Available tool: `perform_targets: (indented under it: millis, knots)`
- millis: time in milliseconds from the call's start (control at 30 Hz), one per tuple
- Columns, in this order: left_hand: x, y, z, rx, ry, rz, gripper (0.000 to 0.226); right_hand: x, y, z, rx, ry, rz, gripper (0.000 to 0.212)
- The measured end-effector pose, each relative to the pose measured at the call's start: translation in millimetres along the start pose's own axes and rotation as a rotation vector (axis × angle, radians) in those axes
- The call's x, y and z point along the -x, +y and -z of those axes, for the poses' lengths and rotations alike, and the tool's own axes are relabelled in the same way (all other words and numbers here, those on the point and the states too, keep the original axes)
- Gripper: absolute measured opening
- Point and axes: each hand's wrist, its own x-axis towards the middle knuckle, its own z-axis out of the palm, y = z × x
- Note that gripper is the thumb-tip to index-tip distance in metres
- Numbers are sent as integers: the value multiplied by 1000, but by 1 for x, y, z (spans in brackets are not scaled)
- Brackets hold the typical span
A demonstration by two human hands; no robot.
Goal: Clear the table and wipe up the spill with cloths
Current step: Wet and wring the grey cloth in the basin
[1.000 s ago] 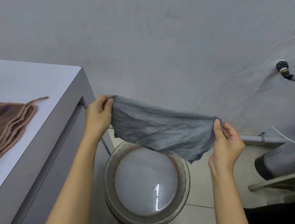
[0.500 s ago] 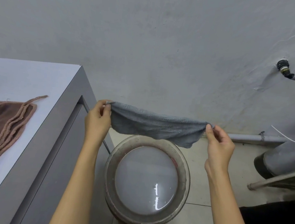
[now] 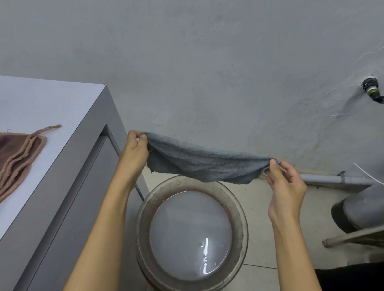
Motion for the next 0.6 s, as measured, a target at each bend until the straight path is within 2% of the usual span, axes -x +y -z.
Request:
perform_targets:
  millis: [167, 367, 433, 533, 600]
  knots:
    - [0, 7, 0, 130, 8, 80, 20, -2, 2, 4, -18, 28, -31, 8]
    - [1, 12, 1, 267, 83, 90, 22, -8, 0, 3, -97, -5, -149, 10]
    - [0, 8, 3, 155, 152, 62, 20, -8, 0, 1, -87, -4, -146, 11]
    - [5, 10, 2, -208, 290, -57, 22, -8, 0, -3, -65, -13, -137, 9]
    - [8, 13, 2, -295, 318, -121, 24, -9, 0, -4, -55, -29, -132, 10]
